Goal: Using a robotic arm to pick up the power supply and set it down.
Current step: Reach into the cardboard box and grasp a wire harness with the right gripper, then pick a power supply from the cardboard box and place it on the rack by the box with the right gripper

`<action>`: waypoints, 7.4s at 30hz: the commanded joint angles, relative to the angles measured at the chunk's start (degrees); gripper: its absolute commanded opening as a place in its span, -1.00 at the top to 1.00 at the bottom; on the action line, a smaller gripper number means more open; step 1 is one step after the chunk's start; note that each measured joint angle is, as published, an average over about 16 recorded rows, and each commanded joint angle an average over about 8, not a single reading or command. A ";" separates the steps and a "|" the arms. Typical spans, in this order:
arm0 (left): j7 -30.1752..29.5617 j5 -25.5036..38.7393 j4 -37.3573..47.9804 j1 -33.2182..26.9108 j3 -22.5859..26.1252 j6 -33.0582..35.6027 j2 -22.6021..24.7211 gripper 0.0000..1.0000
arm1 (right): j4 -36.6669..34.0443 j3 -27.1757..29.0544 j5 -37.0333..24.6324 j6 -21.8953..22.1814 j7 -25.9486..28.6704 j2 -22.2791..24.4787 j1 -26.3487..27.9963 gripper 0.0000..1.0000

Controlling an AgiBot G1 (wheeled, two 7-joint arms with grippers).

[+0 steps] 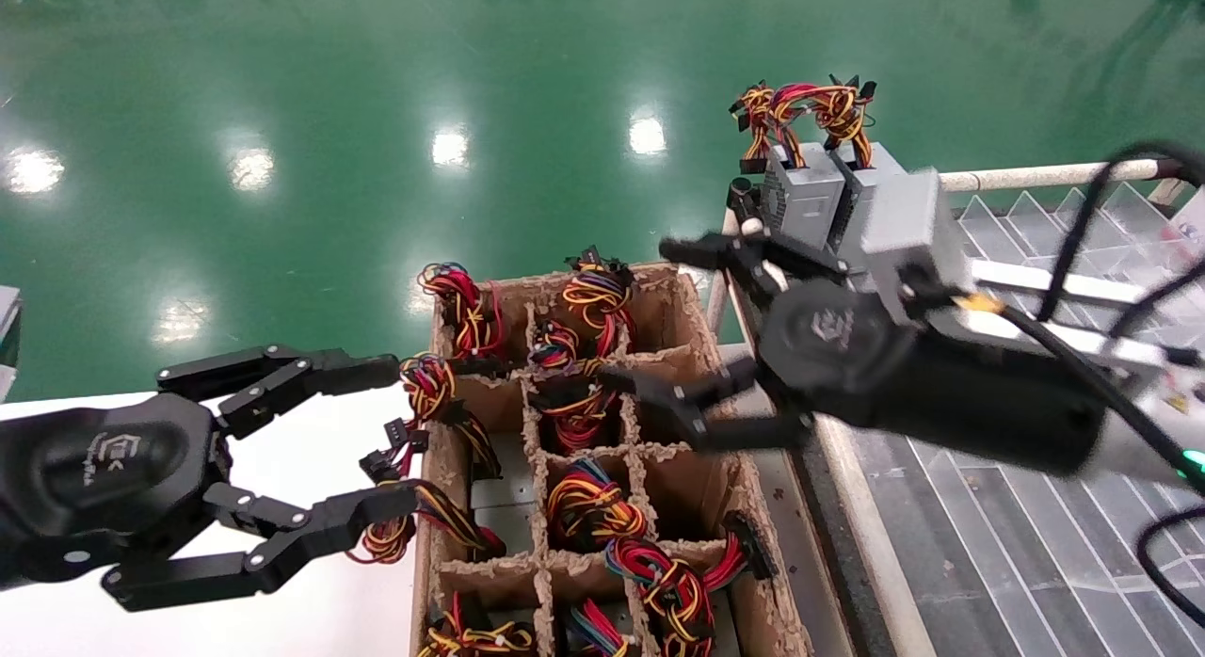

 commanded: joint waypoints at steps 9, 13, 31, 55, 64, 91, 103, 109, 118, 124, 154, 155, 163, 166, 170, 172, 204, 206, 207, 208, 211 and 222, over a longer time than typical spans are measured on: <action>0.00 0.00 0.00 0.00 0.00 0.00 0.00 1.00 | -6.93 -5.33 -12.35 10.29 2.16 -7.67 5.14 -1.00; 0.00 0.00 0.00 0.00 0.00 0.00 0.00 1.00 | -11.16 -6.73 -14.71 11.68 1.98 -10.49 7.00 -0.83; 0.00 0.00 0.00 0.00 0.00 0.00 0.00 1.00 | -27.60 -9.23 -17.46 12.13 -3.70 -19.64 12.65 1.00; 0.00 0.00 0.00 0.00 0.00 0.00 0.00 1.00 | -33.41 -9.35 -17.72 12.10 -7.46 -21.67 14.02 1.00; 0.00 0.00 0.00 0.00 0.00 0.00 0.00 1.00 | -33.77 -8.67 -16.61 11.45 -8.06 -21.31 13.83 1.00; 0.00 0.00 0.00 0.00 0.00 0.00 0.00 1.00 | -17.88 -5.36 -15.59 6.91 -6.35 -11.54 22.21 1.00; 0.00 0.00 0.00 0.00 0.00 0.00 0.00 1.00 | -10.99 -4.83 -20.37 8.20 -5.65 -6.78 29.41 1.00; 0.00 0.00 0.00 0.00 0.00 0.00 0.00 1.00 | -8.81 -3.93 -21.57 9.18 -4.69 -4.05 30.98 1.00; 0.00 0.00 0.00 0.00 0.00 0.00 0.00 1.00 | -6.75 -3.49 -24.08 11.13 -2.07 0.05 29.76 1.00; 0.00 0.00 0.00 0.00 0.00 0.00 0.00 1.00 | -7.24 -3.47 -25.28 12.53 -0.32 2.37 27.01 1.00; 0.00 0.00 0.00 0.00 0.00 0.00 0.00 1.00 | -26.29 -3.77 -26.46 19.26 -11.66 -6.11 27.39 1.00; 0.00 0.00 0.00 0.00 0.00 0.00 0.00 1.00 | -27.00 -3.71 -26.43 19.61 -12.05 -6.47 27.49 1.00; 0.00 0.00 0.00 0.00 0.00 0.00 0.00 1.00 | -31.70 -3.54 -26.76 21.95 -15.45 -8.75 28.64 1.00; 0.00 0.00 0.00 0.00 0.00 0.00 0.00 1.00 | -32.59 -3.56 -26.99 22.40 -16.57 -9.14 29.07 1.00; 0.00 0.00 0.00 0.00 0.00 0.00 0.00 1.00 | -32.99 -3.67 -27.53 23.07 -17.51 -9.27 29.43 1.00; 0.00 0.00 0.00 0.00 0.00 0.00 0.00 1.00 | -32.88 -3.75 -27.83 23.33 -17.67 -9.17 29.55 1.00; 0.00 0.00 0.00 0.00 0.00 0.00 0.00 1.00 | -37.71 -6.13 -28.73 20.26 -17.39 -13.48 29.13 1.00; 0.00 0.00 0.00 0.00 0.00 0.00 0.00 1.00 | -39.22 -6.13 -28.48 19.75 -18.30 -14.09 29.70 1.00; 0.00 0.00 0.00 0.00 0.00 0.00 0.00 1.00 | -39.96 -6.05 -28.23 19.49 -18.86 -14.37 29.94 1.00; 0.00 0.00 0.00 0.00 0.00 0.00 0.00 1.00 | -40.71 -5.91 -27.92 19.26 -19.49 -14.64 30.17 1.00; 0.00 0.00 0.00 0.00 0.00 0.00 0.00 1.00 | -42.91 -5.53 -27.06 18.59 -21.26 -15.32 30.81 0.74; 0.00 0.00 0.00 0.00 0.00 0.00 0.00 1.00 | -49.30 -5.90 -27.19 16.75 -24.19 -17.05 33.80 -1.00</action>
